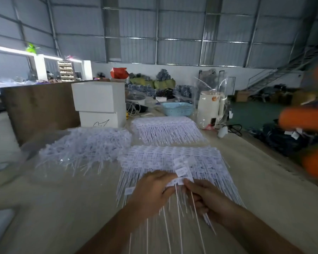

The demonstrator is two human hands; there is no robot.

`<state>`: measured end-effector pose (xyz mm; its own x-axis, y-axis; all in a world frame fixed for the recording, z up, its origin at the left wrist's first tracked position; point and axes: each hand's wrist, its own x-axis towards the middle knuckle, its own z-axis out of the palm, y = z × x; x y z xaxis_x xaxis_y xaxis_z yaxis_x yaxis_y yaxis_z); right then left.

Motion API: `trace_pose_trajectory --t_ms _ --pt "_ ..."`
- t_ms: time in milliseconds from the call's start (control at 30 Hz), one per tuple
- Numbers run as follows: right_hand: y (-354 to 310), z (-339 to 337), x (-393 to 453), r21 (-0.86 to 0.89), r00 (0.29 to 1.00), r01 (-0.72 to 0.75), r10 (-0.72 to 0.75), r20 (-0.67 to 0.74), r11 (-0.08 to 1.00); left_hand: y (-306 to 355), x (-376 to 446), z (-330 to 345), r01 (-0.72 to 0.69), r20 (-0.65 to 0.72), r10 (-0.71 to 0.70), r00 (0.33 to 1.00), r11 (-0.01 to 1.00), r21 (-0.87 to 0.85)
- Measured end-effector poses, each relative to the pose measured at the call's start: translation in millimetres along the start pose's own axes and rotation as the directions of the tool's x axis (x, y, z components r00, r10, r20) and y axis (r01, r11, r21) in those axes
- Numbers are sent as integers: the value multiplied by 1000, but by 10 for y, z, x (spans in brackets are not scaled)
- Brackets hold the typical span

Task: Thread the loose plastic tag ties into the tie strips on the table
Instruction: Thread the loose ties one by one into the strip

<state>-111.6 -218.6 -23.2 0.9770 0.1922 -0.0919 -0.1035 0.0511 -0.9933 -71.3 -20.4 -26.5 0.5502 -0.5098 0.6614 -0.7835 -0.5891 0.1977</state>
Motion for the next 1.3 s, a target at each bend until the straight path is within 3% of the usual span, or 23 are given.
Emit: trace_pose_trajectory --t_ms 167,767,867,1067,1167,1300 --pt "-39 -6 10 15 997 -7 8 -80 1000 42 21 -28 -29 -117 34 993 999 42" --pt "-37 -18 16 -13 993 79 -79 -89 997 -23 -3 76 -55 -142 63 988 997 60" --pt "-56 37 -11 -135 977 181 -194 -88 974 3 7 46 -37 -125 36 991 999 -6" --pt "-123 61 -58 -373 938 301 -343 -49 878 -50 24 98 104 -44 -123 991 949 -297" --pt "-113 71 -77 -344 931 324 -362 -52 882 -52 41 114 150 -40 -175 984 922 -356" --pt "-72 13 -57 -185 969 202 -224 -101 962 -10 54 99 142 -89 -188 978 917 -372"
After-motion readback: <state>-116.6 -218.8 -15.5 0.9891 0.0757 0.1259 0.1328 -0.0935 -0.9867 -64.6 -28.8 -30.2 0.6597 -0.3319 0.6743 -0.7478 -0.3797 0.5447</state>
